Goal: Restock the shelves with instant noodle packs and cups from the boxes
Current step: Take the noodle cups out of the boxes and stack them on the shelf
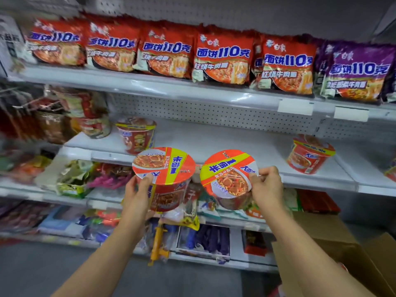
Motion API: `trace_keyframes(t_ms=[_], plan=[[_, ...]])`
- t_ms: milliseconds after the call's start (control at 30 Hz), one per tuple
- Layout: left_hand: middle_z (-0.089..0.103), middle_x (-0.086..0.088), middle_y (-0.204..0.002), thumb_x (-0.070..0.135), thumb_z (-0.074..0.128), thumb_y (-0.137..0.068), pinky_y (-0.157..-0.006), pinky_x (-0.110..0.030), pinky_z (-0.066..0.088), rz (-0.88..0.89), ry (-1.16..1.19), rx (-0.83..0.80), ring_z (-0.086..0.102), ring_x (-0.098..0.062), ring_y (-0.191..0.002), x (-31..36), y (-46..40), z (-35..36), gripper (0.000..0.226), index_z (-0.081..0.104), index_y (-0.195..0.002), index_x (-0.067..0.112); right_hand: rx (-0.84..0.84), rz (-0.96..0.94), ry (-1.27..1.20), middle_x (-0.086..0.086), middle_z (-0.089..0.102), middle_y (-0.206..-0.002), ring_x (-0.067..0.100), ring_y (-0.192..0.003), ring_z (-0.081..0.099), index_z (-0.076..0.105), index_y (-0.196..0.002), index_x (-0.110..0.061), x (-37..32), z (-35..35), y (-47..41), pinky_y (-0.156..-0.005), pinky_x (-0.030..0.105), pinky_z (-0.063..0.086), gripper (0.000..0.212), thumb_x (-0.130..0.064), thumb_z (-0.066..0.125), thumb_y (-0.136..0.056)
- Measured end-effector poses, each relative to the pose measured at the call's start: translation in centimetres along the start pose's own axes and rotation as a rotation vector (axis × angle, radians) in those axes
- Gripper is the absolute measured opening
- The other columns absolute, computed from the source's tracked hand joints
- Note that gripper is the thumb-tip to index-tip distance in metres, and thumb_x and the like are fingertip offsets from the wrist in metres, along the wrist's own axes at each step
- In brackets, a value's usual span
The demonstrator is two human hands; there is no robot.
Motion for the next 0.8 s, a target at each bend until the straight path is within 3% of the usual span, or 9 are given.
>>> trace_keyframes(t_ms=[167,367,467,567,700,800], plan=[[0.048,-0.005,-0.138,0.052,0.051,-0.090,-0.094,-0.049,0.043,-0.014,-0.024,0.022,0.050,-0.032,-0.121,1.3,-3.1,-0.8,0.059,0.032,-0.142,0.029,-0.032,0.000,-0.057,0.001,0.051,-0.076,0.022,-0.078,0.054,0.046,-0.095,-0.008,-1.5,3.7,-2.1,-0.067,0.028,0.038,0.013,-0.010,0.058,-0.093],[0.047,-0.008,-0.139,0.054,0.051,-0.090,-0.101,-0.057,0.041,-0.061,-0.026,0.024,0.048,-0.036,-0.123,1.7,-7.7,1.6,0.063,0.030,-0.142,0.028,-0.031,0.047,-0.069,0.007,0.056,-0.089,0.024,-0.086,0.058,0.044,-0.098,-0.008,-1.7,6.8,-6.5,-0.070,0.032,0.045,0.014,-0.012,0.057,-0.094],[0.052,-0.010,-0.132,0.056,0.055,-0.087,-0.094,-0.051,0.046,-0.094,-0.002,0.028,0.055,-0.033,-0.113,1.7,-10.7,3.8,0.067,0.030,-0.140,0.023,-0.012,0.074,-0.083,0.008,0.057,-0.093,0.025,-0.089,0.060,0.045,-0.098,-0.008,-1.0,8.2,-9.5,-0.073,0.035,0.051,0.015,-0.010,0.058,-0.093],[0.056,-0.010,-0.121,0.053,0.057,-0.087,-0.084,-0.043,0.046,-0.127,0.021,0.044,0.056,-0.029,-0.101,1.8,-13.5,5.9,0.071,0.028,-0.140,0.016,-0.008,0.125,-0.109,0.007,0.057,-0.091,0.030,-0.089,0.064,0.044,-0.095,-0.010,-0.2,9.6,-12.5,-0.076,0.050,0.056,0.017,-0.011,0.060,-0.091],[0.059,-0.008,-0.113,0.045,0.056,-0.091,-0.075,-0.038,0.047,-0.121,0.033,0.049,0.059,-0.024,-0.091,2.4,-16.2,8.2,0.056,0.031,-0.130,0.013,-0.023,0.158,-0.127,0.007,0.056,-0.088,0.029,-0.088,0.063,0.044,-0.095,-0.009,0.1,11.4,-15.6,-0.077,0.051,0.056,0.016,-0.011,0.059,-0.092],[0.059,-0.008,-0.106,0.041,0.056,-0.092,-0.078,-0.041,0.047,-0.123,0.040,0.062,0.059,-0.025,-0.089,2.7,-17.8,9.0,0.059,0.029,-0.134,0.011,-0.040,0.187,-0.165,0.003,0.055,-0.084,0.031,-0.089,0.064,0.043,-0.090,-0.013,0.8,12.8,-17.0,-0.077,0.053,0.056,0.017,-0.010,0.060,-0.091]])
Point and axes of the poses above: each hand's wrist, its own y-axis away from the middle knuckle, its own z-axis out of the palm, x = y × z, the point moved 8 cm from there along -y, towards the middle knuckle
